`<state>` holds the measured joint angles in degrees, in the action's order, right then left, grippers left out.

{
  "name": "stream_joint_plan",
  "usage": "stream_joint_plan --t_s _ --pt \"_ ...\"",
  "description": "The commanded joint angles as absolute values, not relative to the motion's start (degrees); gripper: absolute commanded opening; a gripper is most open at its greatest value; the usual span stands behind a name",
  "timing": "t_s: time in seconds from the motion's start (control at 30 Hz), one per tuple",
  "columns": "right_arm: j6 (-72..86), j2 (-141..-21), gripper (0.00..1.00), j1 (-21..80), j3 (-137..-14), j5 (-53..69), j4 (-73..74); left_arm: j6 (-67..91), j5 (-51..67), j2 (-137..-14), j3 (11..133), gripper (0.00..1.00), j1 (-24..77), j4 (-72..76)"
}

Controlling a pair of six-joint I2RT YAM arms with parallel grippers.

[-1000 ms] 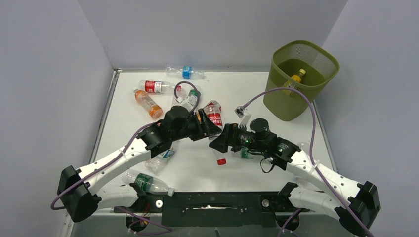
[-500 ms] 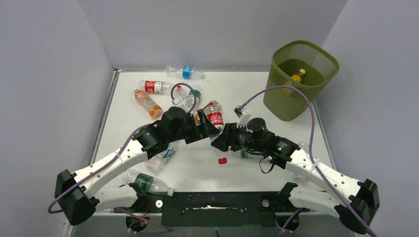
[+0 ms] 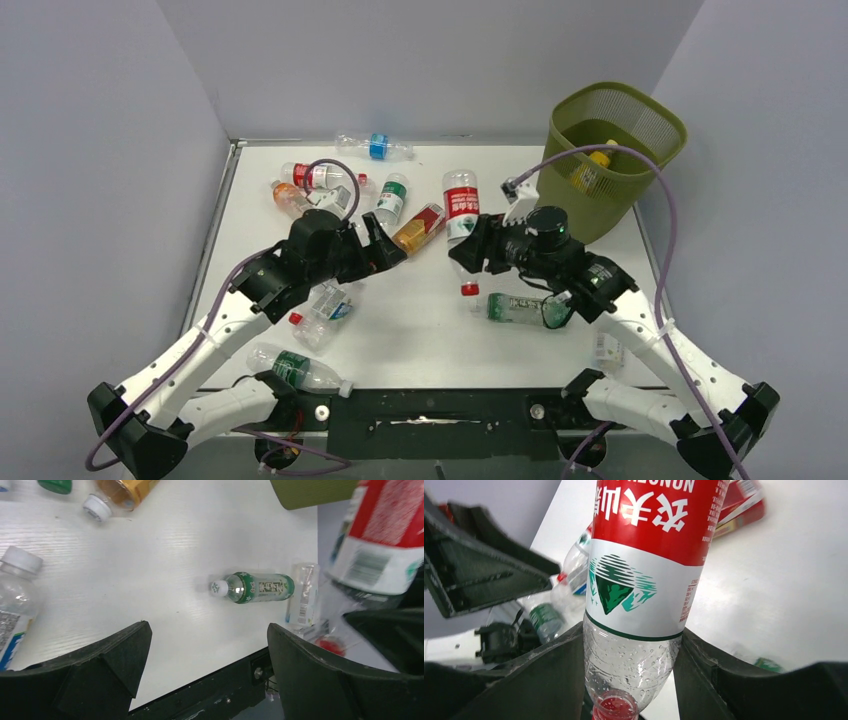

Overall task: Put the plastic bottles in the bin
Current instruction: Pick up the plastic bottle at the center of the board, then place the plastic bottle in the trash bin.

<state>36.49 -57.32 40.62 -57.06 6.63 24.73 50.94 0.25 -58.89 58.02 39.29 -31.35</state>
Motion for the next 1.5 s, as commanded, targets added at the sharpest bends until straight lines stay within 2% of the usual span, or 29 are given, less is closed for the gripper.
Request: stream_joint_plan --t_s 0.0,0.4,0.77,1.37,1.47 --pt "29.39 -58.34 0.55 32.03 -65.04 9.31 28.94 47.93 -0.06 -56.03 59.61 0.87 36.68 -34.44" --pt "18.72 -69.84 0.56 8.32 -86.49 18.95 35.37 44.78 5.62 -54.68 57.47 0.87 28.20 -37.66" --pt "20.86 -80.19 0.57 -7.98 -96.65 26.38 31.63 42.99 8.10 -55.02 56.96 0.87 25.27 -38.02" --pt "28.21 -92.17 0.58 -20.97 -106.59 34.69 24.66 41.80 7.70 -54.40 58.13 0.88 23.49 -42.09" --pt "28.48 -93.96 0.61 -22.29 -108.02 35.33 24.77 41.62 7.41 -54.08 58.44 0.88 23.34 -42.98"
